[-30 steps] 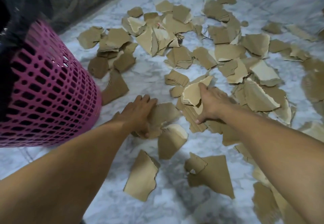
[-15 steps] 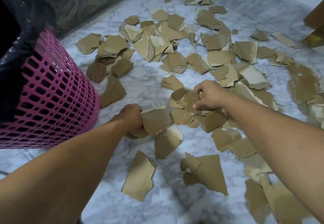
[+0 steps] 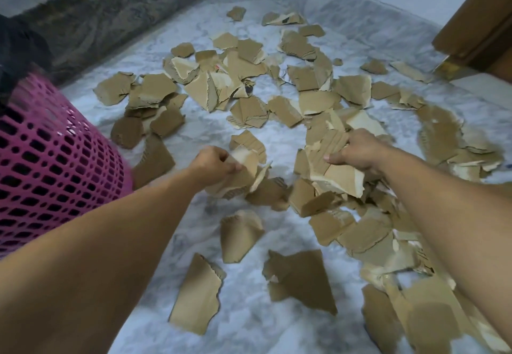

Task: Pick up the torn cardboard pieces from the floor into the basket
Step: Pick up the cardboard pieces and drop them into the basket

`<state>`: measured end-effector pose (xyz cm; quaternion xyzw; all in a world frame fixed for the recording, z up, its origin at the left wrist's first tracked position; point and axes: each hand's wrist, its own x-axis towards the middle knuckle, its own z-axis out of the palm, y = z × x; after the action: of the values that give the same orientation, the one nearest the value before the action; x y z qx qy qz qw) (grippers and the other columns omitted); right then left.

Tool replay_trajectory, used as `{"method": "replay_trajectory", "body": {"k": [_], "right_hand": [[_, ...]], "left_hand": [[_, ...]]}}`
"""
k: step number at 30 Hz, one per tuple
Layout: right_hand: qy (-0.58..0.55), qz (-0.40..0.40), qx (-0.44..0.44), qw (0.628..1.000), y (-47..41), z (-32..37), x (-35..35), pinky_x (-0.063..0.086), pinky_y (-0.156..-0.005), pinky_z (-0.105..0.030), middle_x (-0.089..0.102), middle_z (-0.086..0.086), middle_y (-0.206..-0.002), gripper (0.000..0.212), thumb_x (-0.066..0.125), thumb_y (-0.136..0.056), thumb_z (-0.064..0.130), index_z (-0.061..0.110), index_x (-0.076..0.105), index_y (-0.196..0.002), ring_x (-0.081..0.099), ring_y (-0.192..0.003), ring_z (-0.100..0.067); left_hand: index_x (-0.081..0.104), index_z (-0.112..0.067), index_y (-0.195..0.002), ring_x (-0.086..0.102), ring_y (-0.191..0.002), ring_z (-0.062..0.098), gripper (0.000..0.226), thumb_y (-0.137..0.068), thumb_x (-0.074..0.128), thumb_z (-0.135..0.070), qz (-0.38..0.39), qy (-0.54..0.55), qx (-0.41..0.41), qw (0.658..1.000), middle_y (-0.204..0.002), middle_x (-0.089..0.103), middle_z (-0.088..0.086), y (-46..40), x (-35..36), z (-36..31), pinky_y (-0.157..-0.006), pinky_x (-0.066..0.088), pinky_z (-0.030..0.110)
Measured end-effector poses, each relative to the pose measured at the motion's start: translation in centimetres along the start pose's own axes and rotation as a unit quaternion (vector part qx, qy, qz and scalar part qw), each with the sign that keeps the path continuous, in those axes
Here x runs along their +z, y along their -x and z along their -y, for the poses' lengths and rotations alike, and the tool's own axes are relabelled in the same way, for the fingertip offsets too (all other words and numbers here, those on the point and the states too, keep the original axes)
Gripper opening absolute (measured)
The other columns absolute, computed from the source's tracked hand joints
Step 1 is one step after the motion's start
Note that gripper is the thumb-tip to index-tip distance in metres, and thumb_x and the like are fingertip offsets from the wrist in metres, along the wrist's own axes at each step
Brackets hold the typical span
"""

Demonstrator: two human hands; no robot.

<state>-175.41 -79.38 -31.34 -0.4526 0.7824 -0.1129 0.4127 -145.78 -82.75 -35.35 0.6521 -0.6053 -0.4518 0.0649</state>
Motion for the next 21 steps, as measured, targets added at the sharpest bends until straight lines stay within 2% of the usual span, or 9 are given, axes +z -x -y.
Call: {"method": "replay_trajectory", "body": {"k": [2, 4, 6, 7, 9, 12, 15, 18, 21], "right_hand": [[0.019, 0.019, 0.024, 0.999, -0.1, -1.5, -0.1, 0.042, -0.068, -0.02, 0.057, 0.001, -0.085, 0.026, 0.08, -0.08, 0.015, 0.01, 0.055, -0.082, 0.054, -0.076, -0.012], [0.047, 0.032, 0.051, 0.997, -0.2, -3.0, 0.3, 0.045, -0.056, -0.015, 0.056, -0.001, -0.098, 0.035, 0.081, -0.08, 0.016, 0.01, 0.055, -0.102, 0.052, -0.077, -0.01], [0.063, 0.024, 0.078, 0.995, -0.7, -4.3, 0.5, 0.055, -0.077, -0.025, 0.062, -0.006, -0.117, 0.061, 0.088, -0.069, 0.029, 0.008, 0.057, -0.118, 0.06, -0.096, -0.022], [0.103, 0.012, 0.089, 0.991, -1.1, -5.0, 0.6, 0.054, -0.087, -0.035, 0.062, -0.008, -0.121, 0.072, 0.088, -0.062, 0.041, 0.011, 0.058, -0.121, 0.06, -0.102, -0.028], [0.185, -0.013, 0.087, 0.979, -1.0, -5.6, 0.4, 0.047, -0.098, -0.039, 0.055, -0.011, -0.132, 0.08, 0.083, -0.061, 0.055, 0.02, 0.057, -0.129, 0.053, -0.117, -0.034], [0.162, -0.021, 0.073, 0.984, -1.0, -6.1, -0.3, 0.031, -0.106, -0.036, 0.023, -0.011, -0.157, 0.092, 0.084, -0.072, 0.039, 0.027, 0.035, -0.148, 0.023, -0.143, -0.032], [0.118, -0.03, 0.106, 0.987, -1.8, -7.1, -0.6, 0.009, -0.119, -0.054, -0.018, -0.006, -0.163, 0.14, 0.093, -0.057, 0.039, 0.03, -0.005, -0.156, -0.012, -0.15, -0.033], [0.122, -0.012, 0.127, 0.984, -3.2, -8.0, -0.4, 0.012, -0.118, -0.059, -0.012, -0.005, -0.164, 0.157, 0.095, -0.044, 0.051, 0.03, -0.016, -0.154, -0.009, -0.15, -0.036], [0.198, -0.019, 0.126, 0.972, -2.9, -7.5, -0.1, 0.019, -0.115, -0.063, -0.001, -0.012, -0.162, 0.147, 0.091, -0.042, 0.061, 0.026, 0.003, -0.155, 0.0, -0.147, -0.042]], "left_hand": [[0.061, -0.016, -0.082, 0.059, -0.084, 0.022, 0.018, -0.087, 0.067, -0.032, 0.013, -0.02, 0.009, 1.0, -0.085, 0.062, 0.003, -0.5, 1.6, -1.0, -0.073, 0.047, 0.032], [0.063, -0.013, -0.095, 0.057, -0.088, 0.021, 0.016, -0.089, 0.066, -0.027, 0.027, -0.017, 0.007, 0.999, -0.09, 0.061, 0.003, -1.0, 3.4, -1.7, -0.074, 0.047, 0.032], [0.065, -0.011, -0.107, 0.056, -0.103, 0.024, 0.027, -0.085, 0.07, -0.027, 0.025, -0.041, 0.002, 0.999, -0.106, 0.062, 0.007, -1.9, 5.2, -2.0, -0.086, 0.05, 0.034], [0.063, -0.014, -0.112, 0.052, -0.111, 0.026, 0.035, -0.082, 0.072, -0.031, 0.014, -0.089, 0.006, 0.996, -0.115, 0.059, 0.009, -2.3, 6.0, -2.1, -0.092, 0.048, 0.037], [0.053, -0.023, -0.119, 0.039, -0.121, 0.026, 0.055, -0.072, 0.077, -0.038, -0.011, -0.183, 0.013, 0.983, -0.126, 0.045, 0.006, -2.4, 7.1, -2.1, -0.099, 0.041, 0.04], [0.035, -0.026, -0.129, 0.03, -0.124, 0.025, 0.087, -0.059, 0.084, -0.042, -0.006, -0.262, 0.021, 0.965, -0.129, 0.031, 0.004, -2.1, 8.6, -2.5, -0.098, 0.039, 0.044], [0.03, -0.021, -0.133, 0.031, -0.121, 0.026, 0.096, -0.057, 0.088, -0.036, 0.001, -0.295, 0.021, 0.955, -0.128, 0.028, 0.007, -2.3, 9.5, -2.6, -0.1, 0.041, 0.041], [0.031, -0.016, -0.131, 0.041, -0.116, 0.026, 0.099, -0.052, 0.091, -0.031, 0.017, -0.265, -0.002, 0.964, -0.124, 0.036, 0.009, -2.7, 9.5, -2.6, -0.1, 0.044, 0.036], [0.041, -0.013, -0.125, 0.054, -0.108, 0.024, 0.086, -0.055, 0.088, -0.027, 0.037, -0.249, -0.022, 0.968, -0.113, 0.052, 0.007, -2.7, 9.2, -3.0, -0.087, 0.052, 0.031]]}}
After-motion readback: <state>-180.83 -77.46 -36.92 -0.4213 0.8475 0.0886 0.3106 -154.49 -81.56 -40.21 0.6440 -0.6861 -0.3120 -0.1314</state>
